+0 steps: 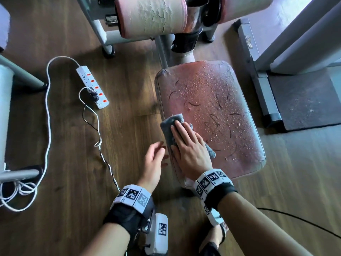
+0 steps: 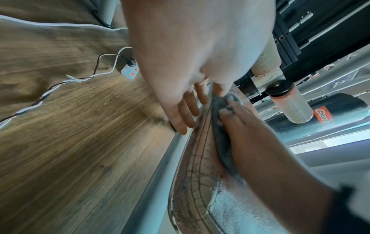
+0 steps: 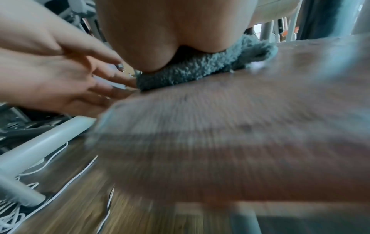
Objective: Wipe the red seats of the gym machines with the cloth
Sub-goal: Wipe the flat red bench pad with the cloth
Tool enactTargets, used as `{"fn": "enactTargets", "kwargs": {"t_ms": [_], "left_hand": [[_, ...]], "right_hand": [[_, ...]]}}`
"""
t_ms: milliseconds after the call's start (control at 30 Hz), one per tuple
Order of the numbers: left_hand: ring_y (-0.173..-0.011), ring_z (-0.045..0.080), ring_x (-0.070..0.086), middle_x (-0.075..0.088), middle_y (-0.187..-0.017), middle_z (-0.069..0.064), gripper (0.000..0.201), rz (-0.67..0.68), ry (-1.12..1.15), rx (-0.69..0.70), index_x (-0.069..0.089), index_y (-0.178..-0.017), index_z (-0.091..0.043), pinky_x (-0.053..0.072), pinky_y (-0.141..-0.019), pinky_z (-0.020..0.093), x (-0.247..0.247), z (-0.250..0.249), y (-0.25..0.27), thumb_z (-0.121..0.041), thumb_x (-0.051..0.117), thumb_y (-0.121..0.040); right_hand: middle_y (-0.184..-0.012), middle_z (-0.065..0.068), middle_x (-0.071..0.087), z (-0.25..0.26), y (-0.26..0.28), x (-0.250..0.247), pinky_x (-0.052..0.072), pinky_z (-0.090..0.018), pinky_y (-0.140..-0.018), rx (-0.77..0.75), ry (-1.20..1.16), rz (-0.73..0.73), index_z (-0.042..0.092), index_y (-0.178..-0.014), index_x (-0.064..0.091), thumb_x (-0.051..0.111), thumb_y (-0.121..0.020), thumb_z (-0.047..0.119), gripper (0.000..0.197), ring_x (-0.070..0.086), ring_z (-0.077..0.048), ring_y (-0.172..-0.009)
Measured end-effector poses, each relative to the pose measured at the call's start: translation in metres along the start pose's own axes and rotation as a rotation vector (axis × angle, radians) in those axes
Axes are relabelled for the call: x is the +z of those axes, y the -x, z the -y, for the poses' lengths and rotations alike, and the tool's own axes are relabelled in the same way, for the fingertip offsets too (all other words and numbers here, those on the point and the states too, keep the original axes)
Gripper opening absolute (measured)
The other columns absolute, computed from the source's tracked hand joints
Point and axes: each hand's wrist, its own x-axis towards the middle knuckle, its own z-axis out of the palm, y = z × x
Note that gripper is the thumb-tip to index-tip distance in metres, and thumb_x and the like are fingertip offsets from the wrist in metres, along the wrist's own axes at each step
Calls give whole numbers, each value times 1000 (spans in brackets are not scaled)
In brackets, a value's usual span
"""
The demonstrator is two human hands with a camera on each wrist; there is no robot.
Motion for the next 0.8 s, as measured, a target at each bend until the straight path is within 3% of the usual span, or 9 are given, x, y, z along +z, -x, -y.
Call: {"fn": "enactTargets", "kwargs": {"t_ms": [33, 100, 200, 300, 433, 533, 633, 800], "left_hand": [[-121, 14, 52, 55, -133, 3, 29, 11, -46, 29, 50, -131, -18, 43, -104, 33, 1, 0, -3, -16, 46, -102], [-135, 6, 34, 35, -148, -4, 42, 75, -170, 75, 38, -144, -24, 25, -115, 29, 3, -7, -7, -25, 45, -103], [-146, 8, 11, 5, -161, -3, 58, 166, -370, 79, 13, -153, -31, 11, -119, 32, 20, -25, -17, -38, 40, -102], [-149, 17, 2, -22, -161, 1, 71, 237, -456, -73, -8, -152, -43, 7, -118, 44, 44, -36, -27, -56, 36, -97], [-150, 26, -12, -19, -161, 14, 80, 95, -434, -101, -13, -149, -49, -1, -117, 55, 67, -21, -37, -66, 39, -90], [-150, 30, -7, -17, -159, 19, 77, 29, -510, -66, -14, -147, -51, 3, -117, 54, 71, -12, -38, -48, 45, -97], [-149, 32, -6, -14, -158, 23, 90, 15, -585, 5, -15, -149, -44, 6, -117, 52, 71, -8, -37, -31, 56, -94], [-145, 31, 8, 0, -157, 23, 95, -88, -715, 79, -10, -153, -35, 12, -114, 44, 73, -2, -39, -27, 60, -88]], "right_hand": [[-156, 3, 29, 0, 16, 0, 32, -39, -109, 34, -5, -19, 18, -149, 33, 41, -99, 38, 55, 30, -24, -140], [-148, 3, 39, 0, 45, -1, 40, -39, -98, 113, 24, -60, 19, -145, 40, 46, -97, 38, 52, 42, -24, -121], [-138, 1, 46, -7, 78, -1, 47, -40, -82, 207, 68, -88, 19, -140, 48, 47, -97, 39, 48, 46, -25, -99], [-131, 0, 49, -12, 93, -5, 49, -41, -74, 241, 69, -76, 20, -139, 50, 43, -96, 40, 47, 50, -28, -90], [-123, 2, 49, -18, 102, -16, 49, -39, -70, 340, 99, -68, 23, -137, 50, 45, -95, 41, 47, 48, -26, -86], [-121, 3, 49, -23, 111, -23, 48, -39, -70, 422, 115, -74, 25, -138, 49, 44, -95, 41, 46, 46, -24, -84], [-122, 4, 48, -27, 104, -27, 47, -38, -72, 467, 107, -58, 28, -139, 46, 46, -97, 41, 45, 46, -24, -85], [-120, 3, 49, -24, 99, -30, 46, -37, -70, 513, 72, -55, 28, -138, 48, 51, -94, 40, 46, 47, -24, -86]]}}
